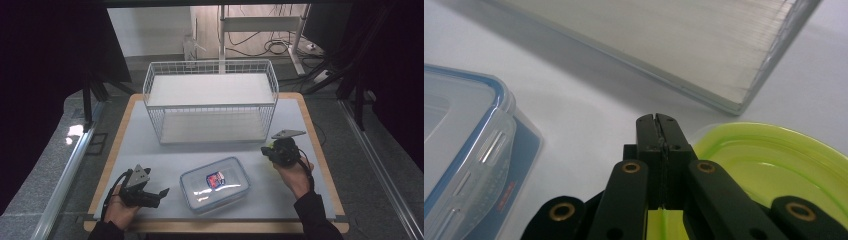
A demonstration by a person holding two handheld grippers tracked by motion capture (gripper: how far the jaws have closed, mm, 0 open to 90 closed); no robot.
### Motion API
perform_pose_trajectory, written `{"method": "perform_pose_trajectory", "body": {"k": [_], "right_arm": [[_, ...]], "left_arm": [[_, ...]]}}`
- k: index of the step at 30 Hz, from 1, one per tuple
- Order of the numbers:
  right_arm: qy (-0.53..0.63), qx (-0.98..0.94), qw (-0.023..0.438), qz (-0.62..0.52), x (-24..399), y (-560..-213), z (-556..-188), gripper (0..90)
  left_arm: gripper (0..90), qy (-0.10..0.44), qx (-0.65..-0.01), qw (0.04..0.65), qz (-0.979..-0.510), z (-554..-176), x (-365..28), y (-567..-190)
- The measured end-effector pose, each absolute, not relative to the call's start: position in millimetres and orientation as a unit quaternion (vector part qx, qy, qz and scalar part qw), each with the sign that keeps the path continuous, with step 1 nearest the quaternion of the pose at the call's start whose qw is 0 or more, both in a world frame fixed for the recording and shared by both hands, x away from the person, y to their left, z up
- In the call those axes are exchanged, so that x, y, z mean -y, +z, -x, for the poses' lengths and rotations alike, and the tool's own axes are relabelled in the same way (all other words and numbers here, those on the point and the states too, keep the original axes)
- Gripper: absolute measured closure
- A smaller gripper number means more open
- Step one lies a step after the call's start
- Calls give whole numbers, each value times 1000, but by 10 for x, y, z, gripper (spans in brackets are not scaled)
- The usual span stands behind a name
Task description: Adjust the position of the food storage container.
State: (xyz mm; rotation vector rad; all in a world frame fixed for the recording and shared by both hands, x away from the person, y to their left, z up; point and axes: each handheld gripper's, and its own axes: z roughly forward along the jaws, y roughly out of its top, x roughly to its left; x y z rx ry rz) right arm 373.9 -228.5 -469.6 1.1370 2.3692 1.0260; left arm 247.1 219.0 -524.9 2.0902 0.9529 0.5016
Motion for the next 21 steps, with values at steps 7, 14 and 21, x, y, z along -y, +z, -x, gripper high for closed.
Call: {"method": "perform_pose_trajectory", "body": {"k": [7,14,21], "right_arm": [[339,-834,164,-404,2281,-4732,-3731,900],[348,-828,163,-408,2407,-4719,-3627,885],[372,-838,128,-378,2318,-4751,-3279,883]], "left_arm": [[46,192,-375,388,-820,-2468,-2193,-5245],[44,169,-369,396,-824,-2442,-2171,-5221],[251,119,-348,413,-833,-2218,-2015,-5180]]}}
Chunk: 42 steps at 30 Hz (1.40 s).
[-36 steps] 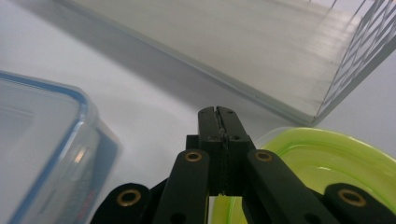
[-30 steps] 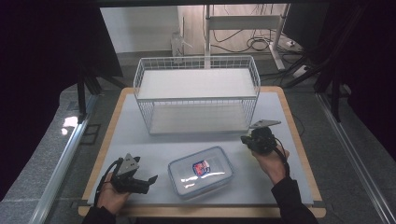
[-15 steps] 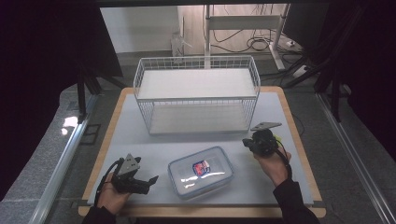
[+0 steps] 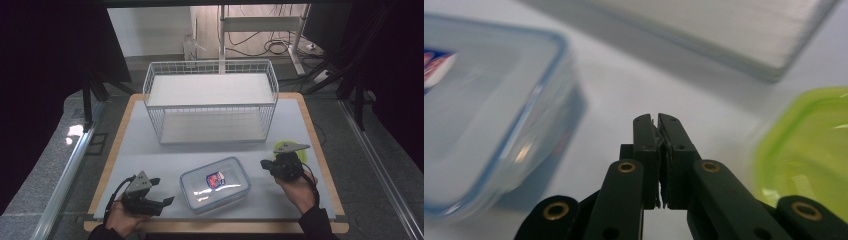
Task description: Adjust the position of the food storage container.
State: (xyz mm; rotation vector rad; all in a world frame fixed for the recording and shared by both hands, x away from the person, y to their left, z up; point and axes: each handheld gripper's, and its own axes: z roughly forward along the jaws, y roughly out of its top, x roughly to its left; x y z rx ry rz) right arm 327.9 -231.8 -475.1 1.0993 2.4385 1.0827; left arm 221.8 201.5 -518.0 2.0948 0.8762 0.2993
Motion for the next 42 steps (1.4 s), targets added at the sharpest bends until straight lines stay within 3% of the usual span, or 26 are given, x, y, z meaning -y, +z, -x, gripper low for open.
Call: {"method": "perform_pose_trajectory", "body": {"k": [3,6,10,15,17,42], "right_arm": [[373,-848,111,-361,2246,-4787,-3143,900],[368,-860,95,-340,2148,-4829,-3015,900],[351,-871,95,-330,2097,-4874,-2899,900],[352,-872,69,-334,2122,-4914,-2842,900],[347,-875,75,-330,2102,-4924,-2829,900],[358,-871,80,-326,1993,-4954,-2911,900]], "left_arm": [[468,99,-335,415,-840,-2125,-1914,-5179],[628,82,-332,405,-848,-2091,-1783,-5209],[713,73,-330,404,-850,-2093,-1656,-5210],[741,67,-339,398,-850,-2146,-1564,-5231],[756,90,-343,376,-856,-2163,-1516,-5242],[847,99,-400,378,-829,-2789,-1635,-5241]]}}
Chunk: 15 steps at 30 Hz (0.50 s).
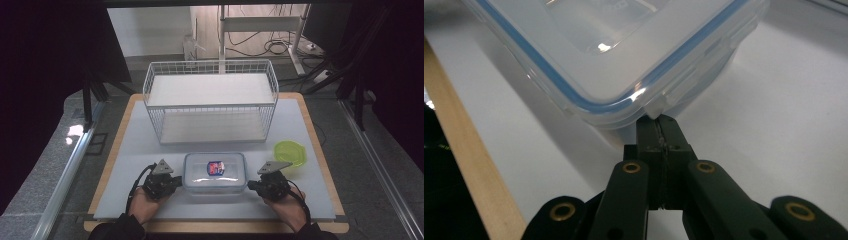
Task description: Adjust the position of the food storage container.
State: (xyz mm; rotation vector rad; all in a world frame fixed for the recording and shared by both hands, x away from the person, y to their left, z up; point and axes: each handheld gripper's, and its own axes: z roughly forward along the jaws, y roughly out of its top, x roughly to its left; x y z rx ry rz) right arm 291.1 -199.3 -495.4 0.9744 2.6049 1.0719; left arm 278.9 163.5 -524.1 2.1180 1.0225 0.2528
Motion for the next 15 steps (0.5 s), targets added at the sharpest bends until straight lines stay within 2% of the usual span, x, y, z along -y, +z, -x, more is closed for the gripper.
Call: {"method": "perform_pose_trajectory", "body": {"k": [4,6,10,11,15], "right_arm": [[356,-872,86,-326,1977,-4959,-2945,900],[357,-871,83,-327,1983,-4963,-2955,899],[354,-872,94,-325,2001,-4950,-2951,838],[354,-872,106,-321,2039,-4929,-2944,799],[361,-864,118,-329,2150,-4908,-2950,736]], "left_arm": [[854,98,-403,380,-827,-2839,-1636,-5248],[825,99,-404,380,-826,-2818,-1652,-5235],[673,128,-389,373,-832,-2743,-1693,-5188],[614,145,-392,380,-825,-2693,-1747,-5164],[464,145,-391,409,-811,-2600,-1887,-5120]]}}
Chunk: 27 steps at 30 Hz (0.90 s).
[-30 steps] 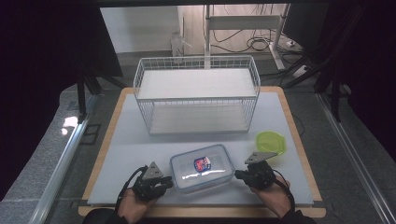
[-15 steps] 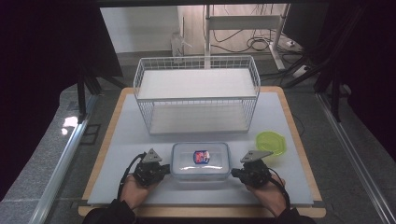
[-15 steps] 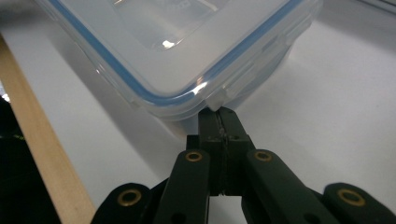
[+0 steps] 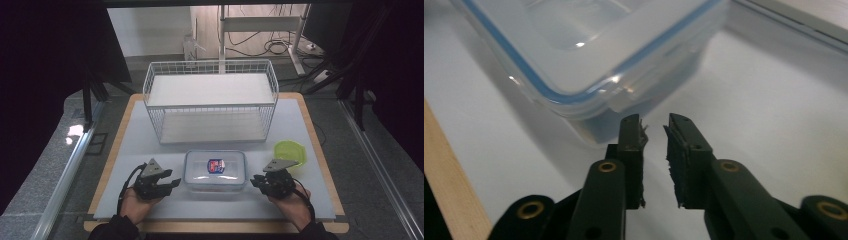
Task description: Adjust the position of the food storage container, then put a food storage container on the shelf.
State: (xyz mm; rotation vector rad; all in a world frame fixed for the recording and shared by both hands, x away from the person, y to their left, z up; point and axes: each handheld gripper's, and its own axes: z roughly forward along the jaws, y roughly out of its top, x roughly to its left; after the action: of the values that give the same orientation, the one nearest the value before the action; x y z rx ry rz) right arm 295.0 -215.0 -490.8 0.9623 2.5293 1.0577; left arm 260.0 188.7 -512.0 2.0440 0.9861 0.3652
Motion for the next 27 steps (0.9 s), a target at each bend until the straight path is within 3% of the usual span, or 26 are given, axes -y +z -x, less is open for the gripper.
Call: {"method": "perform_pose_trajectory", "body": {"k": [6,13,22,27], "right_arm": [[378,-852,132,-338,2278,-4859,-2942,589],[380,-851,139,-336,2269,-4858,-2927,378],[395,-843,133,-338,2274,-4898,-2976,178],[403,-839,134,-340,2258,-4904,-2986,119]], "left_arm": [[279,164,-376,412,-814,-2498,-1979,-5118],[43,147,-380,419,-812,-2452,-2022,-5161],[26,146,-373,439,-804,-2479,-2031,-5195],[36,153,-377,442,-799,-2497,-2051,-5179]]}}
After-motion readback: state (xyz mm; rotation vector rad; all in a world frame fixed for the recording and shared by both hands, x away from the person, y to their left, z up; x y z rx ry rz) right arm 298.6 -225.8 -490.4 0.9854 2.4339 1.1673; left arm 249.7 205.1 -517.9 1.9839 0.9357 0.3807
